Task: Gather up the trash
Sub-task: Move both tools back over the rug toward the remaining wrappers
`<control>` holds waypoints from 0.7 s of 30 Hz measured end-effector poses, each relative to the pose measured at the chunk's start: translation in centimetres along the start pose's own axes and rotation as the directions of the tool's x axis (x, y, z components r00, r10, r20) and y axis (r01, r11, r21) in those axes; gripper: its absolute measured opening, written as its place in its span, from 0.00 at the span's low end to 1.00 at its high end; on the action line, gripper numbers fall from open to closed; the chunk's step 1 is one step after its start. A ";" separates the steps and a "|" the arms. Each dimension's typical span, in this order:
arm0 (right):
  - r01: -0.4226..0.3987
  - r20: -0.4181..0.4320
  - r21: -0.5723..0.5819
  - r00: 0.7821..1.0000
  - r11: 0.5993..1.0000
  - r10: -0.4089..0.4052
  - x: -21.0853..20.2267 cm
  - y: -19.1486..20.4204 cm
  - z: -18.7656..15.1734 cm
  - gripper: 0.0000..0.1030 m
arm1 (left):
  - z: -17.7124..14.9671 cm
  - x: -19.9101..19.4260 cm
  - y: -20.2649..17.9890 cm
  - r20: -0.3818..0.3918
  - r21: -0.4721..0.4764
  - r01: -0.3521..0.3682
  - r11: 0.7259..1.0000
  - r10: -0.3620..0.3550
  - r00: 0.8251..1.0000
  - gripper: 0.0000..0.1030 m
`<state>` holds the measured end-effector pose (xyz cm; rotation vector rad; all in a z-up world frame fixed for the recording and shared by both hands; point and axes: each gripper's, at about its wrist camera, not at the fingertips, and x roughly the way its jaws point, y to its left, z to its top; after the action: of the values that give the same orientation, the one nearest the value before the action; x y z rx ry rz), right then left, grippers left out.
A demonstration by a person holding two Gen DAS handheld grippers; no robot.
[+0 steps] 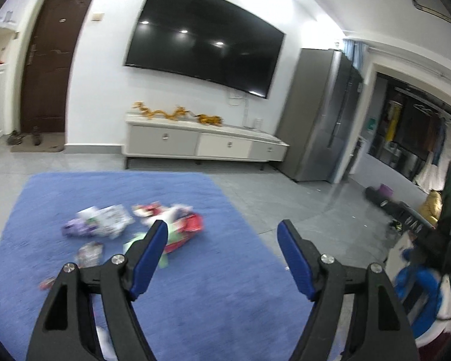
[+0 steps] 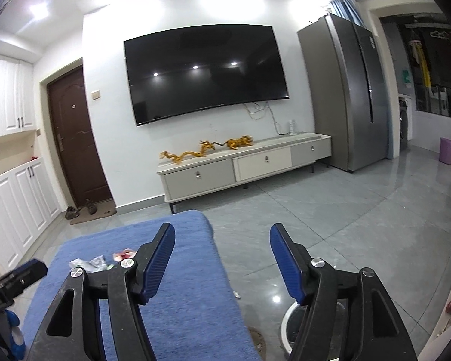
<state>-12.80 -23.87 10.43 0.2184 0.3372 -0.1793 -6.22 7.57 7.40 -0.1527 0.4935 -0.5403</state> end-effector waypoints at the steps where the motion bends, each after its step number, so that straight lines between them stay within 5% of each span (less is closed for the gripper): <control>1: -0.008 -0.003 -0.006 1.000 1.000 0.008 0.1 0.6 0.1 0.63 | -0.5 -0.5 1.2 0.000 -0.010 -0.019 1.000 0.019 1.000 0.72; 10: -0.078 -0.074 -0.060 0.995 0.995 0.073 2.3 4.7 -1.7 0.66 | -6.9 -2.9 11.5 -0.089 -0.053 -0.219 0.974 0.214 0.973 0.75; 21: -0.162 -0.247 -0.131 0.961 0.978 0.126 7.2 10.5 -6.2 0.66 | -11.4 0.3 14.8 -0.260 -0.086 -0.207 0.975 0.178 0.949 0.75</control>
<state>-5.86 -13.30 4.14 0.1143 0.5686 0.0180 -4.86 19.89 -6.63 -0.1426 0.7782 -0.3404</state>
